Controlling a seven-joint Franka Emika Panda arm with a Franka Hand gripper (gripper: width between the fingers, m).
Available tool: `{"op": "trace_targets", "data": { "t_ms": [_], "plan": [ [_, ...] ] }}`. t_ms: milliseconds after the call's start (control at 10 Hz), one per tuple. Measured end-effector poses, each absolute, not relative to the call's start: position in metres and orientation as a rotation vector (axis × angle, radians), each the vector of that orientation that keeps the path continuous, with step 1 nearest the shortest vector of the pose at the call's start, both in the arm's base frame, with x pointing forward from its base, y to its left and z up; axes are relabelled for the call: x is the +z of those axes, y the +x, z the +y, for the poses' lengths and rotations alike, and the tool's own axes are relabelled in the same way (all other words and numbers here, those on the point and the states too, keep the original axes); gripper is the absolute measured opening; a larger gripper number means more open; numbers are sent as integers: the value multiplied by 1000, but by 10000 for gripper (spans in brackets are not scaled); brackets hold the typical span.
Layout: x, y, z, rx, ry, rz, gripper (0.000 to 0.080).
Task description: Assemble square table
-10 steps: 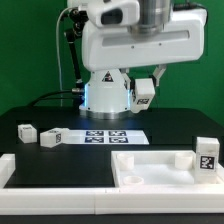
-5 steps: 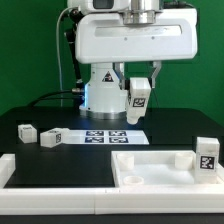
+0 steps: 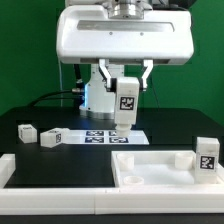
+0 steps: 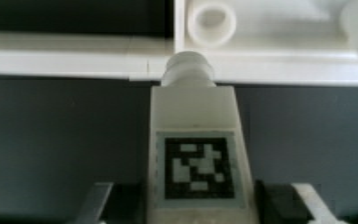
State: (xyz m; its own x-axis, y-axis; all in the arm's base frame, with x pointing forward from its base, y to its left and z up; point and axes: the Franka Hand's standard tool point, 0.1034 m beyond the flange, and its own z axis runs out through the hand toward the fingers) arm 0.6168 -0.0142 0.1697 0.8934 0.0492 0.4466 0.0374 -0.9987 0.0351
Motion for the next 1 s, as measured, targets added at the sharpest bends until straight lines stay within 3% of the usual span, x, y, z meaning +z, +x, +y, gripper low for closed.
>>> {"op": "trace_targets", "data": {
  "t_ms": [100,800,1000],
  "plan": [
    [171,615,-24,827,2949,99,291],
    [159,613,-28,854,2939,96,291],
    [167,621,-14,923,2963,92,291]
  ]
}}
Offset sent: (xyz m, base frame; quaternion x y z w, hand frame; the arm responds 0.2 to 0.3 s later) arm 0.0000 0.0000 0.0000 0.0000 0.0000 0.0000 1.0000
